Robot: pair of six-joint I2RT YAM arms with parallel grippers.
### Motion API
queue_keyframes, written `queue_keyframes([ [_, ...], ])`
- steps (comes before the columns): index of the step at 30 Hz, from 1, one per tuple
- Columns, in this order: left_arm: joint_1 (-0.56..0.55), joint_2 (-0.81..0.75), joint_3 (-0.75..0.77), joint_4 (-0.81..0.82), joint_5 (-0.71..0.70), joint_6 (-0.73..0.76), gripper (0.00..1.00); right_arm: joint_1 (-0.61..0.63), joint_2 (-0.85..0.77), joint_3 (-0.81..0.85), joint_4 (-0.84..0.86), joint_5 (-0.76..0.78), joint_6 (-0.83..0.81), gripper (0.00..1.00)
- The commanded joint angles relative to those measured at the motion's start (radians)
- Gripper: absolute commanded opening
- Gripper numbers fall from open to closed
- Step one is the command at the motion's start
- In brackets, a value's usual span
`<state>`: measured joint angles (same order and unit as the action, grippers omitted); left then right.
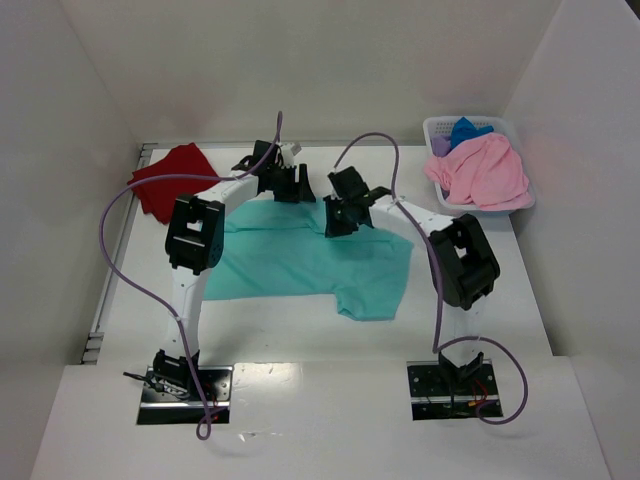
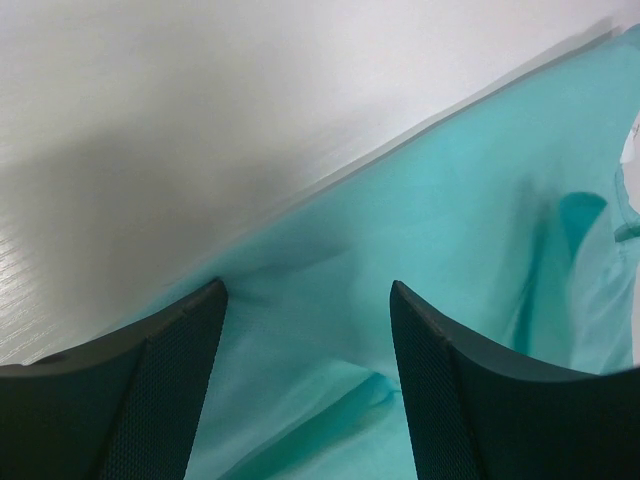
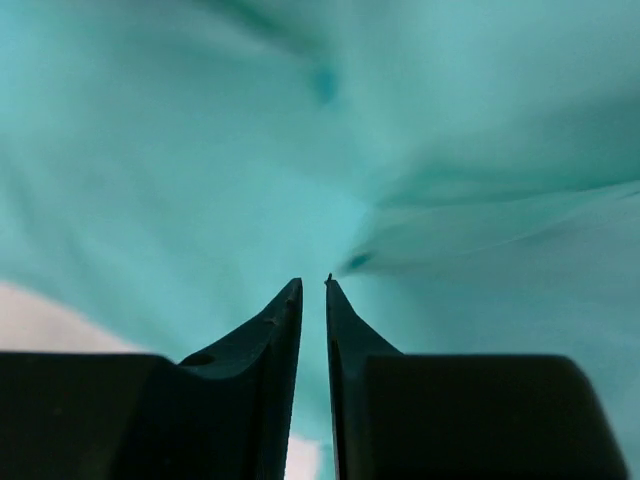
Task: Fold and stack the t-shirts
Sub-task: Fold the flattened tshirt in 1/3 of the way
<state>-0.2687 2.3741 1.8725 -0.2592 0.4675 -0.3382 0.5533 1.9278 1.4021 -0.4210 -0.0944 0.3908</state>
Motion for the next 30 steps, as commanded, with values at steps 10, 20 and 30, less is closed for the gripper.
queue_keyframes([
  [10,0.016,0.059,-0.009,-0.072,-0.058,0.053,0.75,0.013,-0.188,-0.057,-0.018,0.11,0.088,0.51],
  [20,0.016,0.059,-0.009,-0.072,-0.058,0.062,0.75,-0.092,-0.049,0.082,0.025,0.286,0.008,0.39],
  [30,0.016,0.068,-0.009,-0.072,-0.049,0.062,0.75,-0.092,0.127,0.176,0.1,0.263,-0.087,0.41],
])
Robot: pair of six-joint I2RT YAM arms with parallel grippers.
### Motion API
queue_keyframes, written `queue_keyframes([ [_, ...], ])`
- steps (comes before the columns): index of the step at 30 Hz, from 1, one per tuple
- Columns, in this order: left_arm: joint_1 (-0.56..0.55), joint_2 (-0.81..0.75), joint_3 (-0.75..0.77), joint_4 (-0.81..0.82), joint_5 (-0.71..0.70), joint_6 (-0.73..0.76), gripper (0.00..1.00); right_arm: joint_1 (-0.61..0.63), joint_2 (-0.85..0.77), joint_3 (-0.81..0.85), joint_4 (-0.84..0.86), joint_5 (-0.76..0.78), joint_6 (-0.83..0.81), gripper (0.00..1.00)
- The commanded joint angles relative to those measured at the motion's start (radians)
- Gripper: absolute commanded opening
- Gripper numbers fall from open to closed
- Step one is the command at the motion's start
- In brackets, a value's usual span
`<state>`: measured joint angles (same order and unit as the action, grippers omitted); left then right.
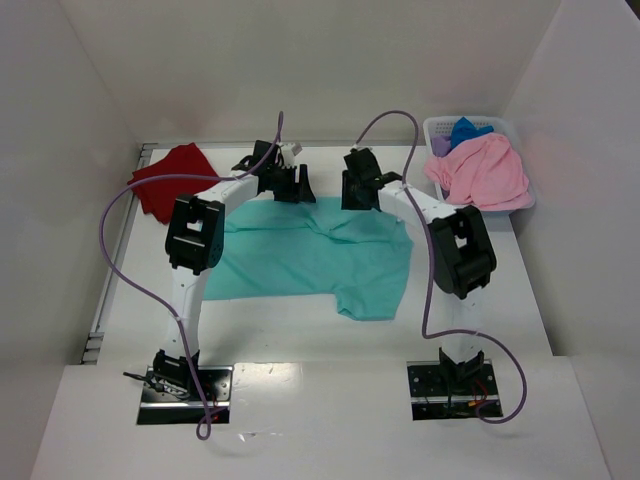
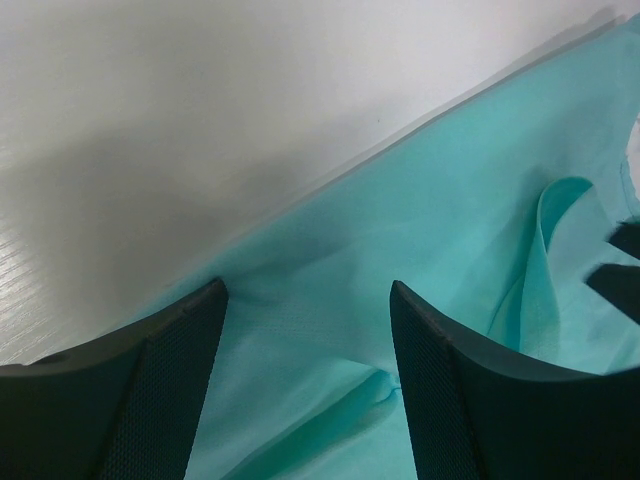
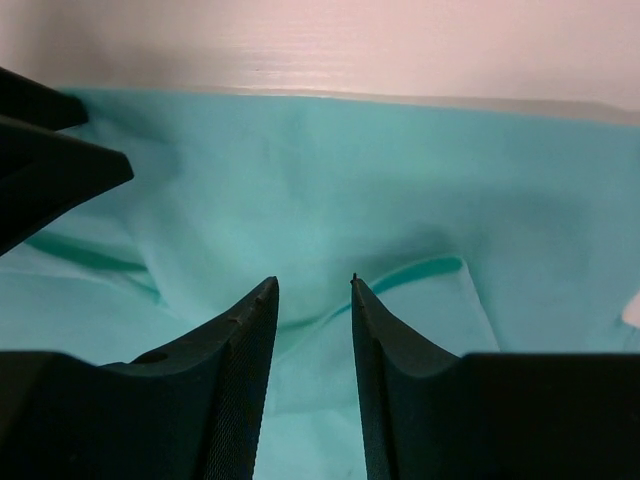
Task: Fold and stack the t-shirts
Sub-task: Fold the flattened tshirt in 1/3 of the way
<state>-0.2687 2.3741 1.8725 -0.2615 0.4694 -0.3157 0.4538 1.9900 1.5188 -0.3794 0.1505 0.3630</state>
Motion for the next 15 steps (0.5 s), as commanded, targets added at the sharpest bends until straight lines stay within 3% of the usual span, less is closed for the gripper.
queue_keyframes([
  [1,0.016,0.068,-0.009,-0.07,-0.051,0.04,0.75,0.008,0.076,0.07,0.045,0.009,-0.059,0.41],
  [9,0.025,0.068,-0.009,-0.07,-0.051,0.04,0.75,0.008,0.121,0.079,0.025,-0.042,-0.088,0.34],
  [15,0.025,0.068,-0.009,-0.079,-0.051,0.04,0.75,0.008,0.093,0.049,-0.041,-0.051,-0.088,0.16],
])
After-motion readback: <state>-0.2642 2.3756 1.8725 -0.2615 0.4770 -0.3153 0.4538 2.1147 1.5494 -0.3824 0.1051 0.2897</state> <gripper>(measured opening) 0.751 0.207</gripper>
